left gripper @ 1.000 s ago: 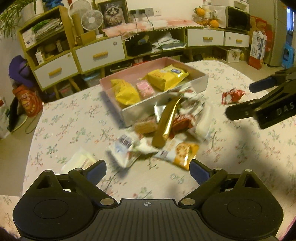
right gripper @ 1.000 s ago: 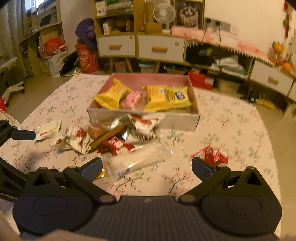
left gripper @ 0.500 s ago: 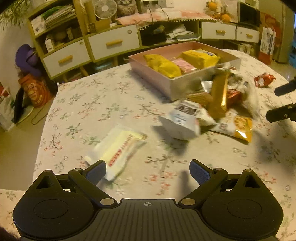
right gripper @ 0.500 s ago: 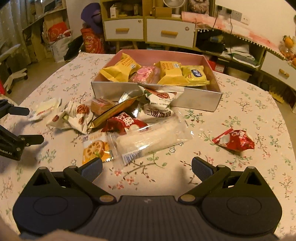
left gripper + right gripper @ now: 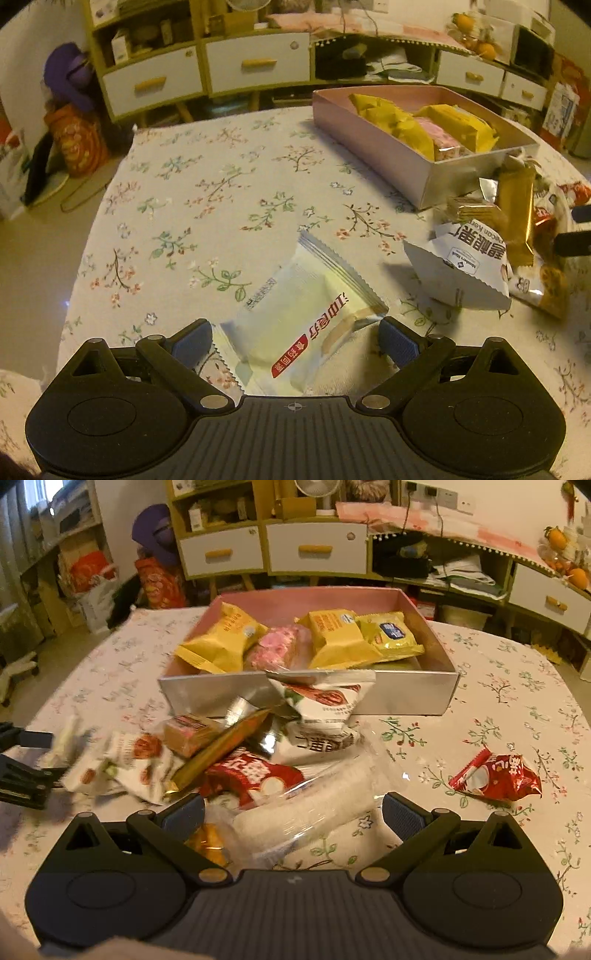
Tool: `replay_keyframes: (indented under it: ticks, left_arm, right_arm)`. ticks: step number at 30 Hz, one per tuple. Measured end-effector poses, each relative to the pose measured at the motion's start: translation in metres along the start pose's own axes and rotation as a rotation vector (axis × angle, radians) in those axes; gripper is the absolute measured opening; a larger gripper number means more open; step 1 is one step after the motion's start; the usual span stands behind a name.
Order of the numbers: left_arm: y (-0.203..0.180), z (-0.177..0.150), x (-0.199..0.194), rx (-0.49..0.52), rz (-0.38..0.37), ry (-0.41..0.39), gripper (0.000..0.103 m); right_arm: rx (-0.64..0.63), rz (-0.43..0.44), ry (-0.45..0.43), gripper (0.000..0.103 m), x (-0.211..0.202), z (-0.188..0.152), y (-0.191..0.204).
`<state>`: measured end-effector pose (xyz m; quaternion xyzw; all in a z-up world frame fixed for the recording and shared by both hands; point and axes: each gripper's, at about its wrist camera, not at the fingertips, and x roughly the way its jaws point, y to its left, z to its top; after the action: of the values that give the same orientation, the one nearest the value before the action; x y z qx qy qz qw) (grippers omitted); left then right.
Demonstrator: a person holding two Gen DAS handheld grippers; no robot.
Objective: Organize snacks
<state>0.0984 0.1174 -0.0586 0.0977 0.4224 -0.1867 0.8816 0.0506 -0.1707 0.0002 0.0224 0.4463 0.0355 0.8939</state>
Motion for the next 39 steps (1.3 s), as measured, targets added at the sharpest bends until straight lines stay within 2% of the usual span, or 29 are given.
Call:
replay_keyframes:
  ticks: [7, 13, 16, 24, 31, 34, 37, 39]
  left_arm:
    - [-0.014, -0.003, -0.006, 0.034, -0.058, 0.062, 0.097]
    - [-0.026, -0.006, -0.012, 0.065, -0.087, 0.094, 0.098]
    - [-0.027, -0.006, -0.013, 0.056, -0.053, 0.093, 0.098]
    - [-0.021, 0.007, -0.001, -0.026, 0.082, 0.031, 0.098]
    - [-0.02, 0.016, 0.009, -0.086, 0.123, -0.002, 0.096]
    - [-0.022, 0.018, 0.011, -0.101, 0.128, -0.011, 0.092]
    - [-0.02, 0.018, 0.012, -0.152, 0.117, -0.014, 0.085]
    - [-0.021, 0.02, 0.012, -0.174, 0.119, -0.016, 0.075]
  right_arm:
    - [0.014, -0.064, 0.076, 0.099, 0.01, -0.006, -0.019]
    - [0.025, -0.093, 0.097, 0.1, 0.001, -0.013, -0.042]
    - [0.022, -0.092, 0.113, 0.098, -0.003, -0.014, -0.047]
    - [-0.001, -0.004, 0.107, 0.093, -0.003, -0.008, -0.038]
    - [-0.006, -0.022, 0.094, 0.085, 0.007, 0.0, -0.033]
    - [-0.012, -0.033, 0.09, 0.082, 0.007, 0.001, -0.032]
    - [-0.022, -0.04, 0.08, 0.073, 0.007, 0.002, -0.03]
    - [-0.026, -0.041, 0.078, 0.063, 0.006, 0.003, -0.028]
